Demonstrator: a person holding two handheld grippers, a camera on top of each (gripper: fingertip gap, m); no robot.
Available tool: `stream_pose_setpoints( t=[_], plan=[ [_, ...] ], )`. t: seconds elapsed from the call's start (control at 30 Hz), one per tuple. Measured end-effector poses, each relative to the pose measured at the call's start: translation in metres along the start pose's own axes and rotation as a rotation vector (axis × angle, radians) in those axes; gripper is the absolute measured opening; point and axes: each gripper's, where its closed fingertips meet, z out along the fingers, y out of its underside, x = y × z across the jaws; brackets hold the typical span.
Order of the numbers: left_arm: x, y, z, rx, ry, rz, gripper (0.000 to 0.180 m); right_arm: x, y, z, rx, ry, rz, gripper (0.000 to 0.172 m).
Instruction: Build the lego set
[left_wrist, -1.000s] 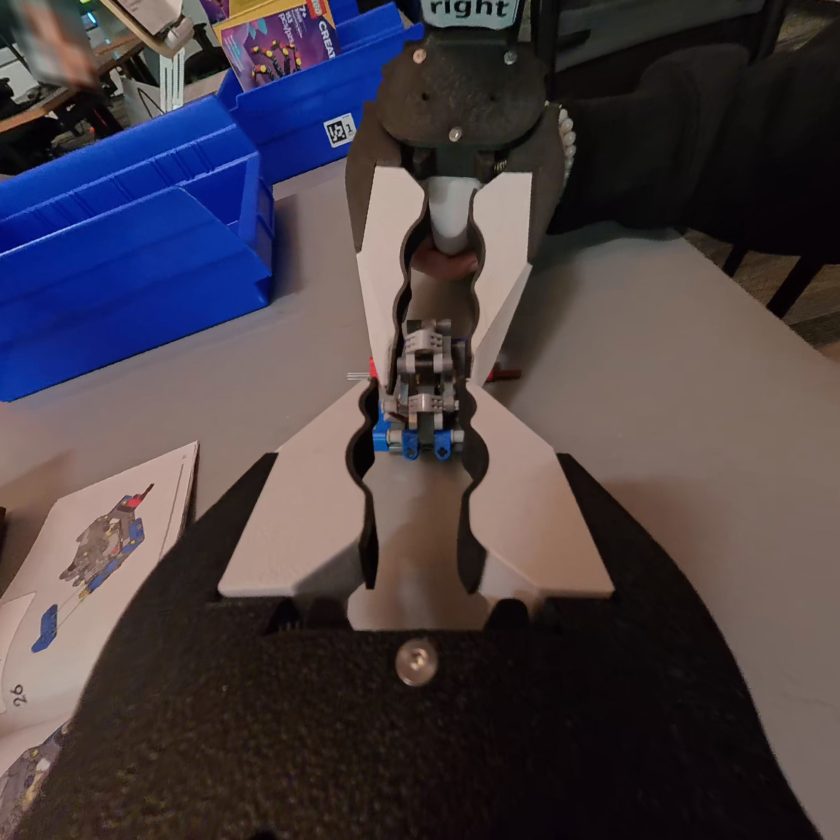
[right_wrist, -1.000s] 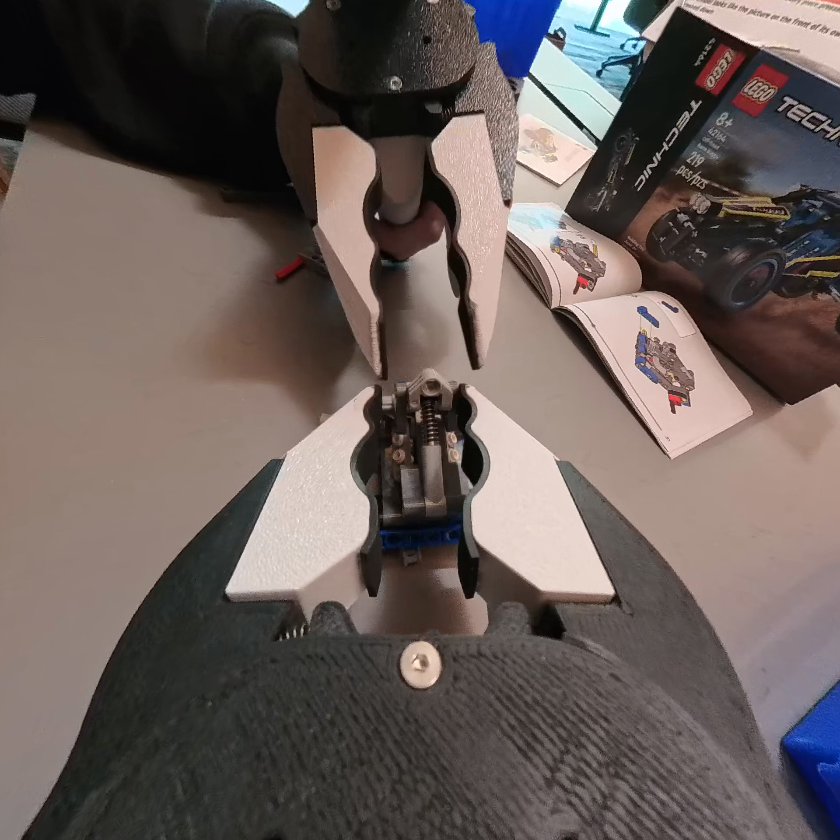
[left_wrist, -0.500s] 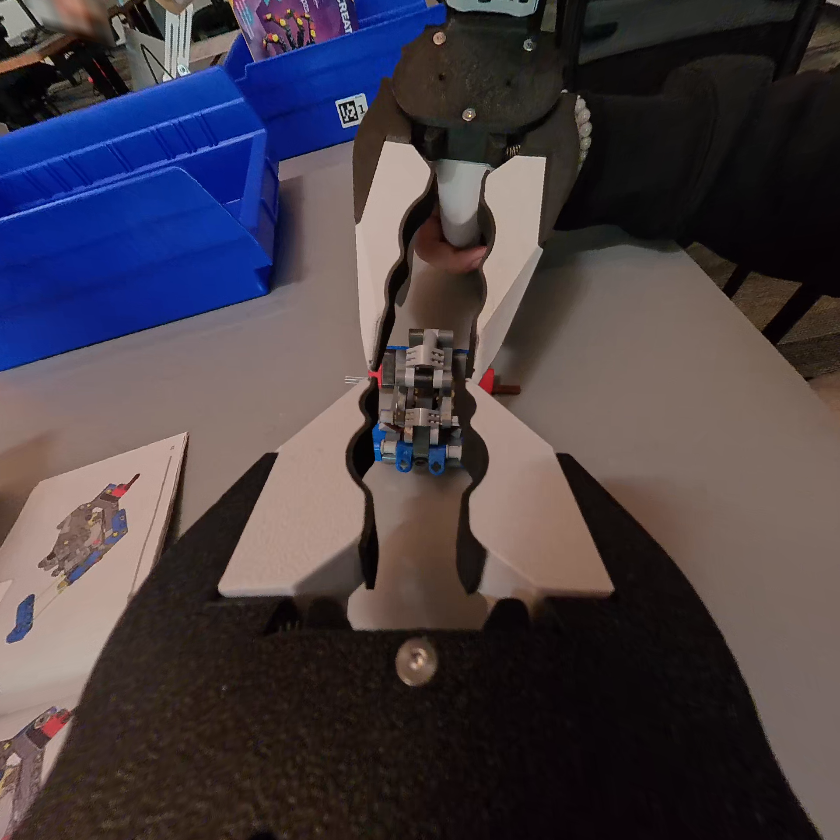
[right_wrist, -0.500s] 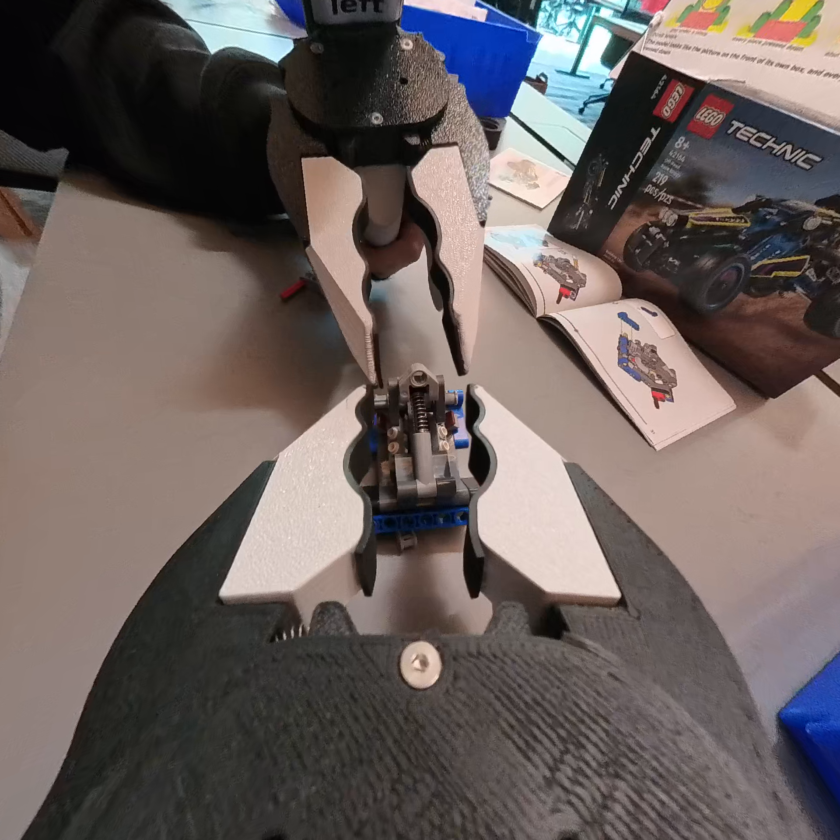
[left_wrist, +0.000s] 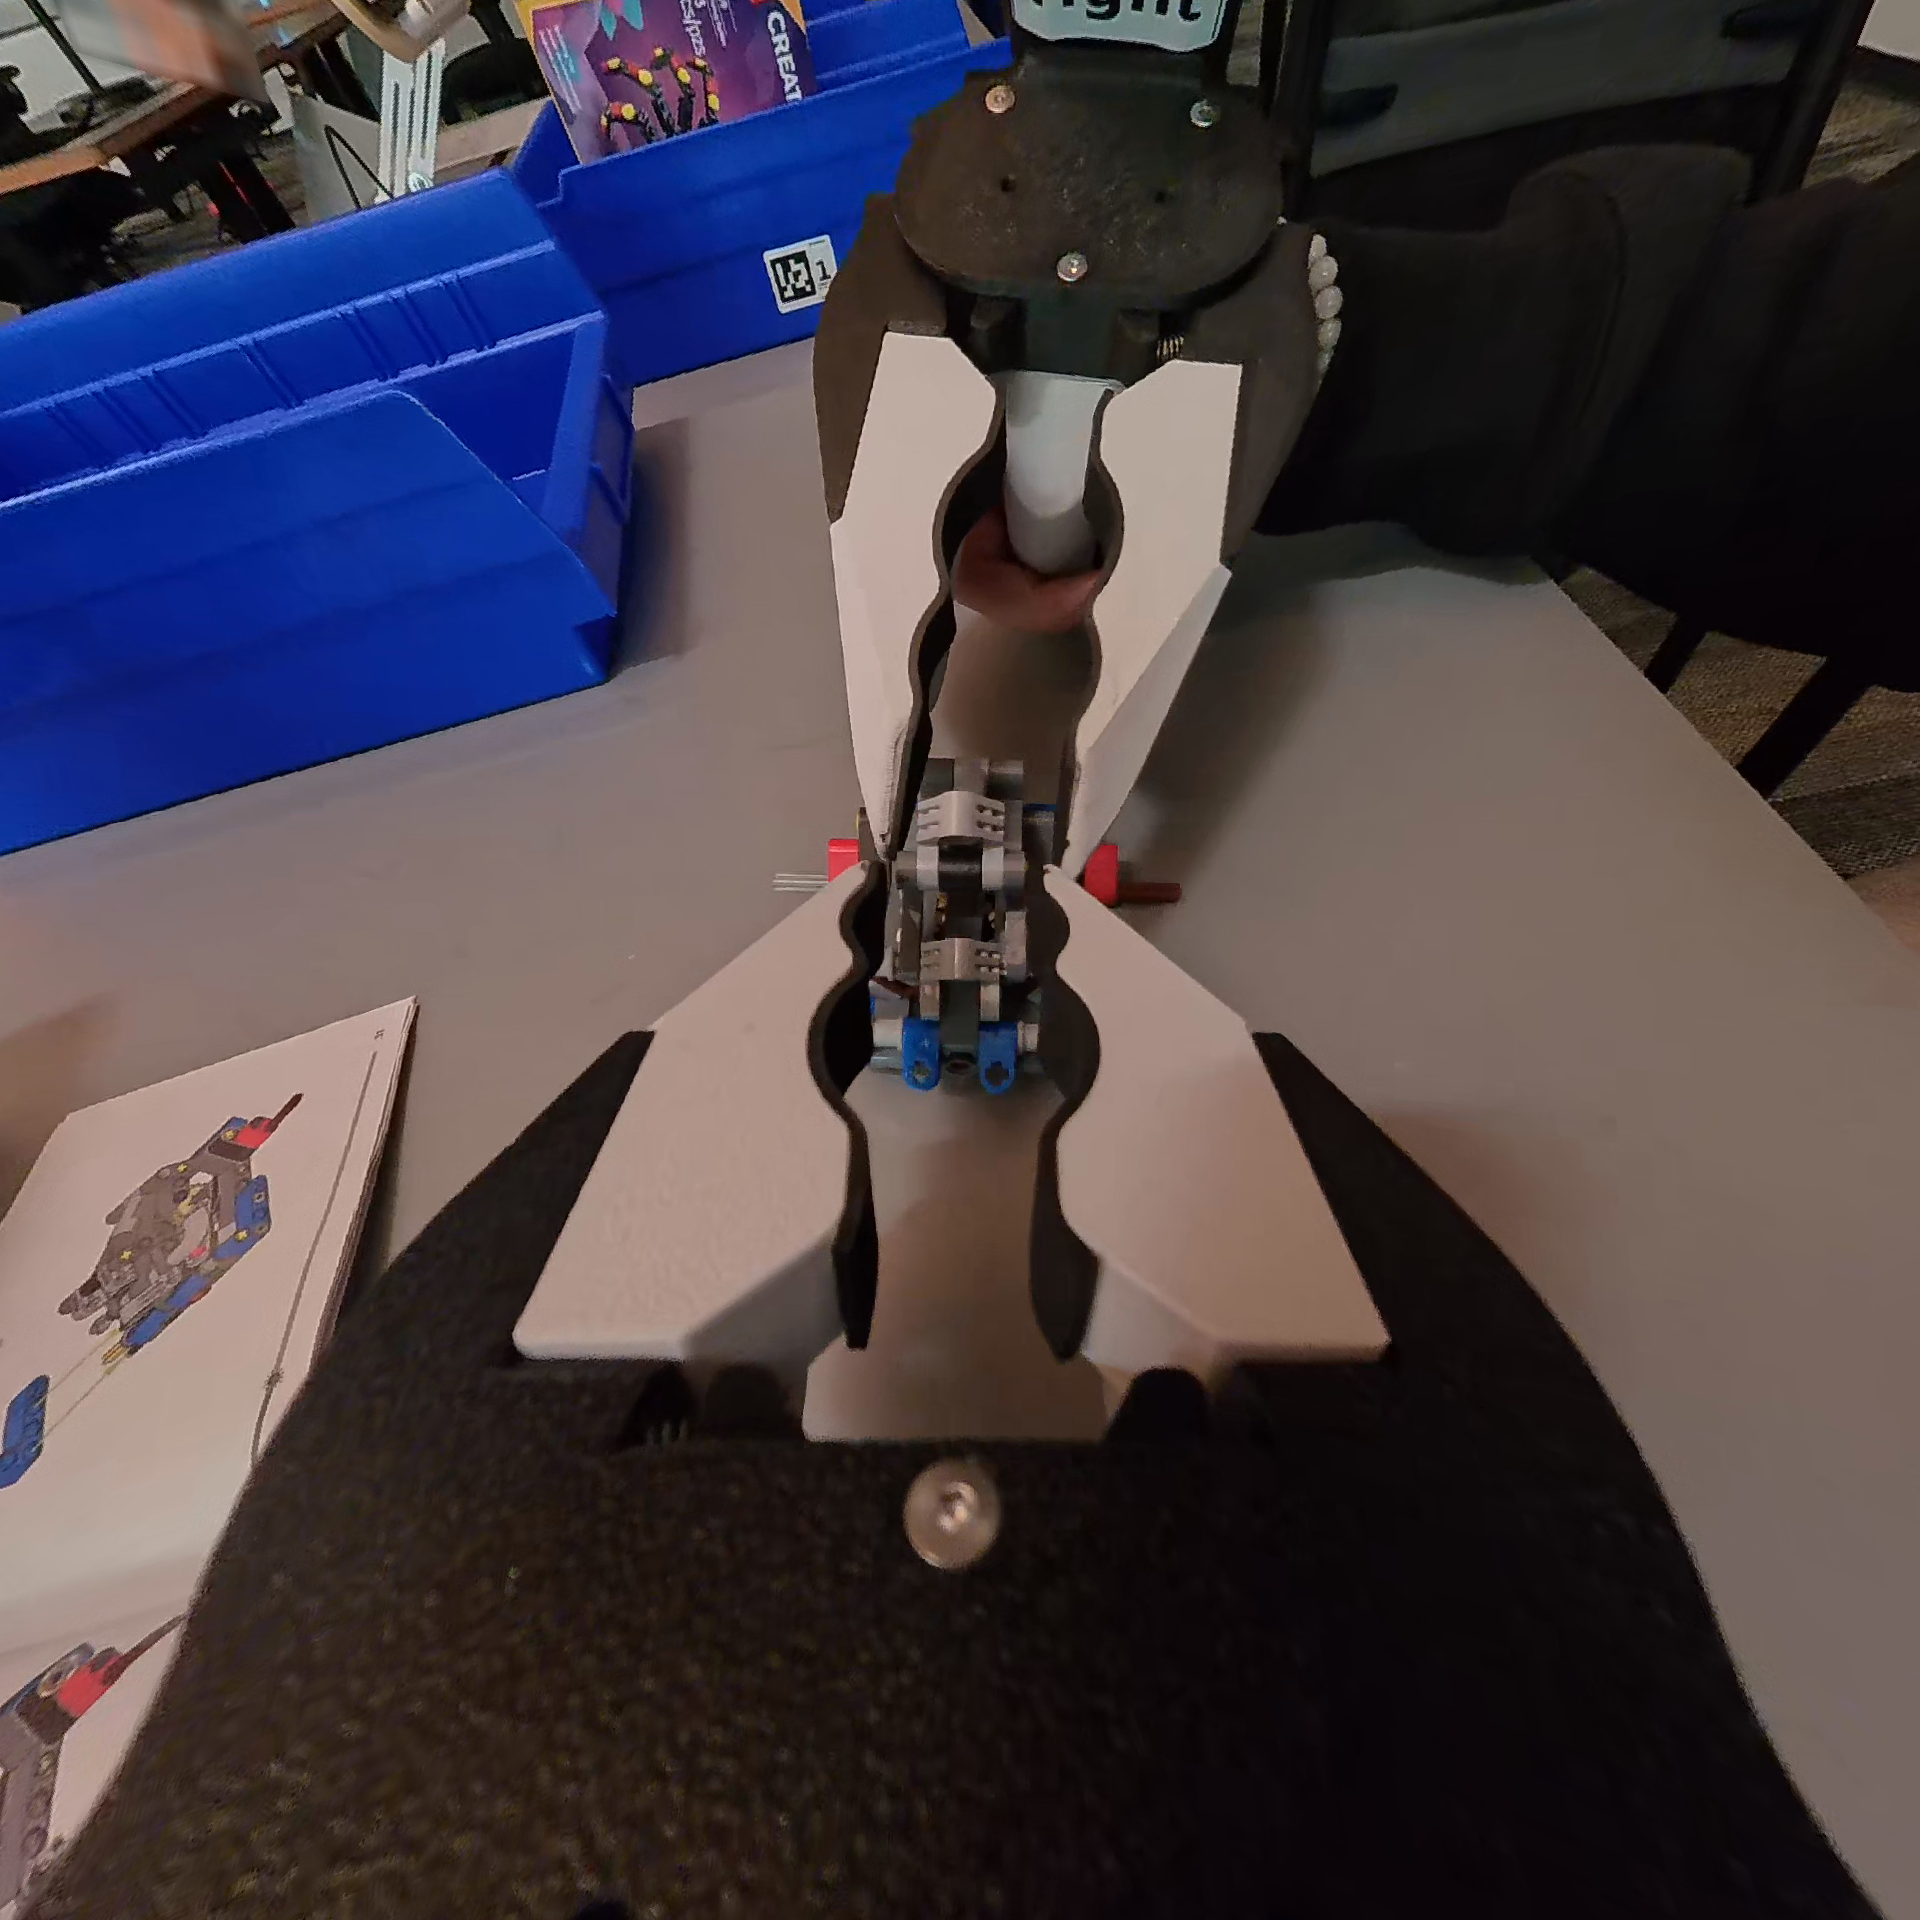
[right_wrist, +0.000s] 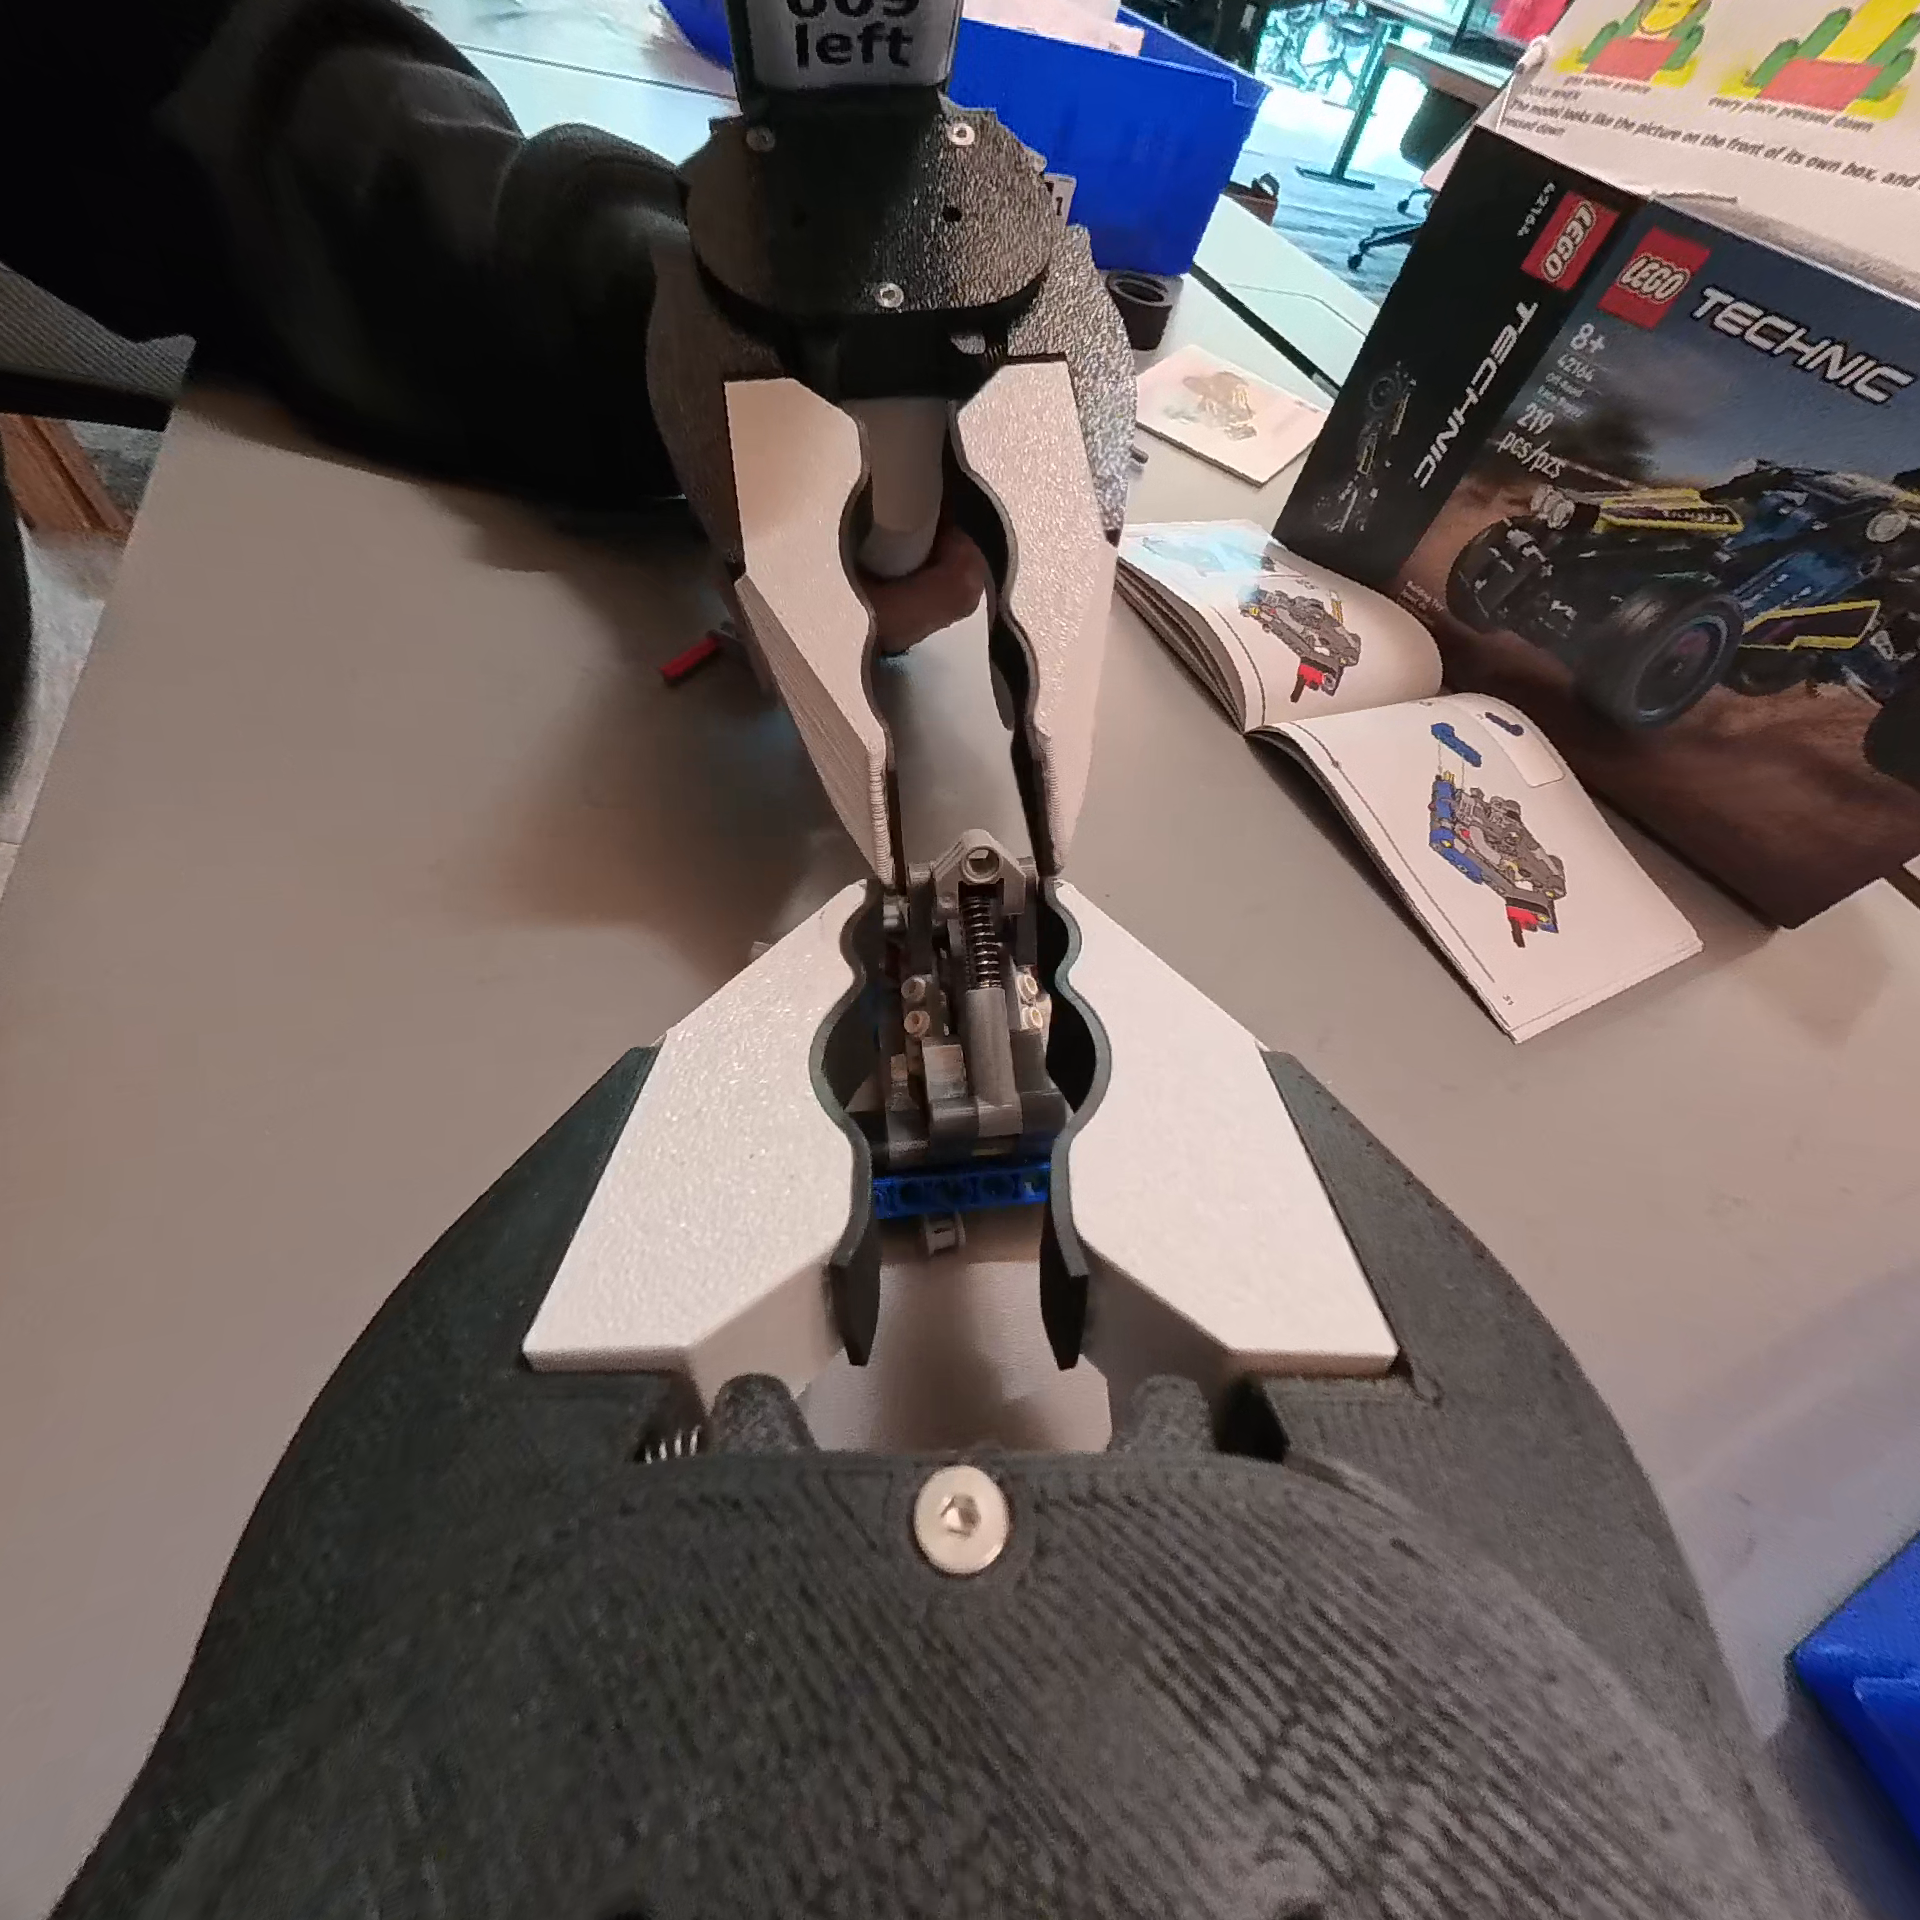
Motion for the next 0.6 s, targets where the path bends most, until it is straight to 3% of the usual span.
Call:
stream_pose_setpoints(
  t=[0.6],
  plan=[
    [0.0034, 0.0033, 0.0052, -0.032, -0.010, -0.011, 0.026, -0.0044, 0.0028, 0.0011, -0.021, -0.008, -0.031, 0.033]
  ],
)
